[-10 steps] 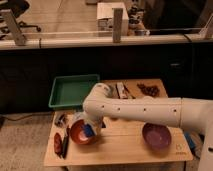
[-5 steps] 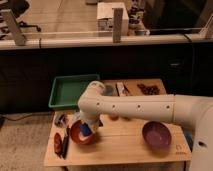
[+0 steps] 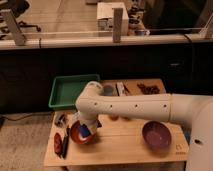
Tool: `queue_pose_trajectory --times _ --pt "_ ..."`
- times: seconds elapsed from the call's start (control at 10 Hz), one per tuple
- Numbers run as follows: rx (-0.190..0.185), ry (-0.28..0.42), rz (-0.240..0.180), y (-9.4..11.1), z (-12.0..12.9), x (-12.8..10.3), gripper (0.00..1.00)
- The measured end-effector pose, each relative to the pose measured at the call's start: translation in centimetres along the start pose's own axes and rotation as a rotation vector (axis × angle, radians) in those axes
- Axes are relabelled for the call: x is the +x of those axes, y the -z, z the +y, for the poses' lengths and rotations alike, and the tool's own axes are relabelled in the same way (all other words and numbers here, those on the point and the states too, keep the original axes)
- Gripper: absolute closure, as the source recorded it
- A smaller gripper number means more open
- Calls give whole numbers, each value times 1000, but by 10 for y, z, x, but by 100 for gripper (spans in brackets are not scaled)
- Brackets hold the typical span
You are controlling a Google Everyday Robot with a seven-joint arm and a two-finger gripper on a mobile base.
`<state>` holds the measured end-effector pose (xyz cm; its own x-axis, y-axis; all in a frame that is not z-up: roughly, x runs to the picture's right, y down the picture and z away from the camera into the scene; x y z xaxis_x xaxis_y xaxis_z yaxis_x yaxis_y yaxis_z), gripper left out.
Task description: Place sponge in tray
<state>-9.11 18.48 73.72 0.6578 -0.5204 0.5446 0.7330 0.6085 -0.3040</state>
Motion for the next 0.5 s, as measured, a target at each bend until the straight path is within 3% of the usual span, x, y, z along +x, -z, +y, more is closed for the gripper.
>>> queue_pose_trajectory --times 0.5 --pt "-15 14 -2 -1 -1 -7 86"
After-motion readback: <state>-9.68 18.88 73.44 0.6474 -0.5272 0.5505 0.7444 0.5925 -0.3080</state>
